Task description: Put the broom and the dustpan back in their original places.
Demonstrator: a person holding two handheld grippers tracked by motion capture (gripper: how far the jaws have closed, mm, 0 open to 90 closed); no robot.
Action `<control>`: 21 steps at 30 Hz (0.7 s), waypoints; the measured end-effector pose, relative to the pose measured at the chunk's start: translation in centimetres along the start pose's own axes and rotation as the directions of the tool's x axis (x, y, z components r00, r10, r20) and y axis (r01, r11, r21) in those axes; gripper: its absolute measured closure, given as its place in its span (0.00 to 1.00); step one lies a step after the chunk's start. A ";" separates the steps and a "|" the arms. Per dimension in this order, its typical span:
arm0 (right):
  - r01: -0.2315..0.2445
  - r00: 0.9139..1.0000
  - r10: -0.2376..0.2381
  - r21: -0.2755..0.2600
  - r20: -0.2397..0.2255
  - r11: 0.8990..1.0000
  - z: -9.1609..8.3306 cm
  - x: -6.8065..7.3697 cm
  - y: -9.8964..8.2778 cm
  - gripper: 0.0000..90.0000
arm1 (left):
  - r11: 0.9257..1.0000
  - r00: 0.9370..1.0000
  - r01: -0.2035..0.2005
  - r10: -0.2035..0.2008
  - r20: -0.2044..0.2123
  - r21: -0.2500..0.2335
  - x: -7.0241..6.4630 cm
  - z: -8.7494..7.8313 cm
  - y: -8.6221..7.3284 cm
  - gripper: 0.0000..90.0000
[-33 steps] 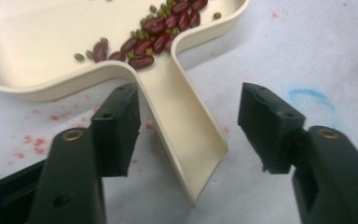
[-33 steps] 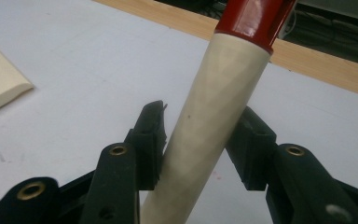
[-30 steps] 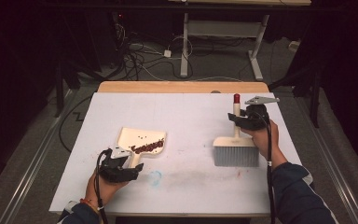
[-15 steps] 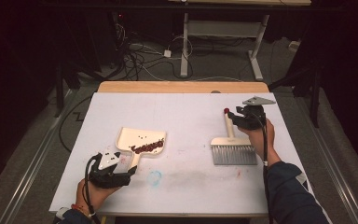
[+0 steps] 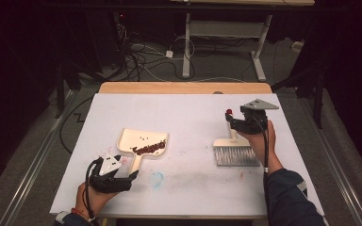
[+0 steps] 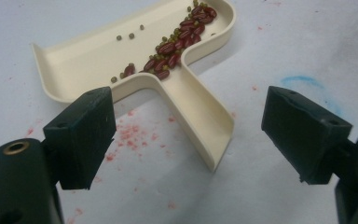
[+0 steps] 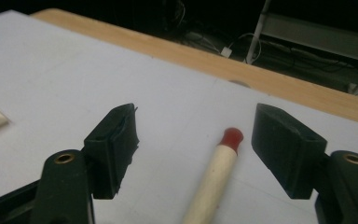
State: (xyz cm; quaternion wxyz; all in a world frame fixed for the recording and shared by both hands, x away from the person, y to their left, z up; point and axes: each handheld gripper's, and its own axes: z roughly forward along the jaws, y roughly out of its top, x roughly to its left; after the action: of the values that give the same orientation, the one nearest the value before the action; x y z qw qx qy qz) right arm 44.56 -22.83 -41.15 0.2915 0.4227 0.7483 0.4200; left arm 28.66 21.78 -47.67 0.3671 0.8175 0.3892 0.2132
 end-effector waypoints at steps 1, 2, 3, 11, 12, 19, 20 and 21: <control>-0.018 1.000 0.018 -0.017 -0.008 1.000 -0.2 0.0 0.0 0.34 | 1.000 1.000 -0.005 0.005 -0.003 0.000 -0.1 0.0 0.0 0.19; -0.032 0.999 0.032 -0.030 -0.013 0.999 -0.3 0.0 0.0 0.33 | 1.000 1.000 -0.008 0.008 -0.005 -0.001 -0.1 0.0 0.0 0.19; -0.036 0.999 0.036 -0.037 -0.013 0.999 -0.4 0.0 0.0 0.31 | 1.000 1.000 -0.010 0.010 -0.007 0.001 -0.1 0.0 0.0 0.19; -0.005 1.000 0.005 -0.063 -0.005 0.998 -0.9 0.8 0.3 0.21 | 1.000 1.000 -0.022 0.022 -0.004 0.001 -0.3 0.2 0.1 0.19; -0.002 1.000 0.002 -0.063 -0.007 0.998 -1.0 0.9 0.3 0.20 | 1.000 1.000 -0.026 0.026 -0.002 0.004 -0.4 0.3 0.1 0.19; 0.013 1.000 -0.015 -0.087 -0.023 0.996 -1.6 1.3 0.5 0.20 | 0.999 0.999 -0.045 0.045 0.001 0.004 -0.8 0.4 0.2 0.19; 0.017 0.999 -0.019 -0.094 -0.027 0.995 -1.8 1.3 0.5 0.20 | 0.999 0.999 -0.045 0.045 0.001 0.003 -0.8 0.3 0.2 0.19; 0.017 0.999 -0.020 -0.099 -0.031 0.995 -1.9 1.4 0.6 0.20 | 0.999 0.999 -0.047 0.047 0.000 0.002 -0.8 0.3 0.2 0.19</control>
State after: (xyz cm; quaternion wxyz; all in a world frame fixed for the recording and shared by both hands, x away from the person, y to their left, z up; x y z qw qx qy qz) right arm 42.59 -22.18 -39.84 0.3041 0.3940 0.7351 0.4603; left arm 28.45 20.94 -47.79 0.3611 0.8269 0.3699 0.2213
